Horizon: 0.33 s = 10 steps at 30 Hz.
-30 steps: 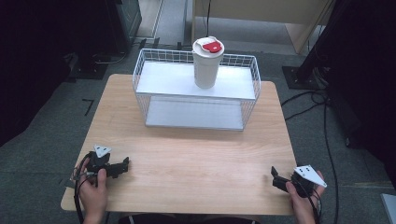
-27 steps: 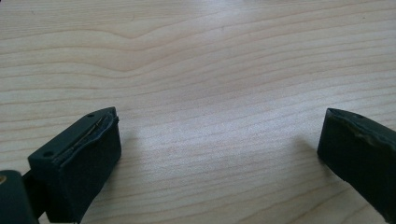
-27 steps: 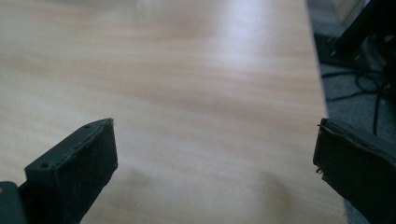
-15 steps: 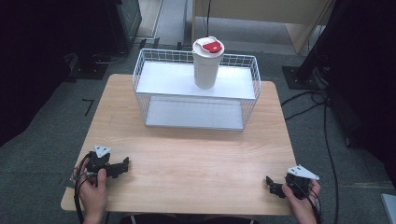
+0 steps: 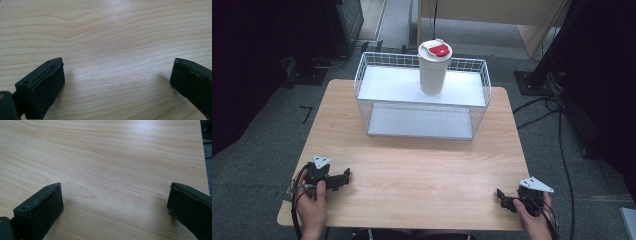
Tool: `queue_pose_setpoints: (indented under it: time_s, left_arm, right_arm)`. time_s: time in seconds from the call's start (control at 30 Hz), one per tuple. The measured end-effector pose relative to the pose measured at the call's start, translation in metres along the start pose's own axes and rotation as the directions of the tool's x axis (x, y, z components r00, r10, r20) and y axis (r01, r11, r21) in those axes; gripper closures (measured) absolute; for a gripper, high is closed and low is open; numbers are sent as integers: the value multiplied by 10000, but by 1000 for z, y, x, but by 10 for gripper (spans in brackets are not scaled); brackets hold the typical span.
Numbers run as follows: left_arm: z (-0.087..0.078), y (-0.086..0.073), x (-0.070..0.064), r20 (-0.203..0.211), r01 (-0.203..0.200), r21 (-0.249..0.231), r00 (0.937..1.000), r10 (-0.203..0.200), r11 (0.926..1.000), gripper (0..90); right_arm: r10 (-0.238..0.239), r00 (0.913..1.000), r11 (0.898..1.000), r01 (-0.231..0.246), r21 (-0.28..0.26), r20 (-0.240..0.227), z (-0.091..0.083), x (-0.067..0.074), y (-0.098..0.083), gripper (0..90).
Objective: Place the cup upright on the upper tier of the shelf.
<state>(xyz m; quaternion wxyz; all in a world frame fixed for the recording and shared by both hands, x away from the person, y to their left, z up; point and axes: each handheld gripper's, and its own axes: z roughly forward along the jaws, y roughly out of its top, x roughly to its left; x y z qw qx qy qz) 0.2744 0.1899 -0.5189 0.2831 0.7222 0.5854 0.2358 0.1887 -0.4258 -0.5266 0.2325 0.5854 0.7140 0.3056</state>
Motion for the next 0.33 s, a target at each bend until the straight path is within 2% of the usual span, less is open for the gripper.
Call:
queue_pose_setpoints:
  time_s: [0.2, 0.33]
  left_arm:
    - [0, 0, 0, 2, -15, 13, 10000, 15, 10000, 0]
    - [0, 0, 0, 2, -13, 12, 10000, 13, 10000, 0]
  right_arm:
    - [35, 10000, 10000, -35, -2, 74, 0, 0, 0, 0]
    - [434, 9981, 9991, -433, -26, 437, -3, -2, -3, 0]
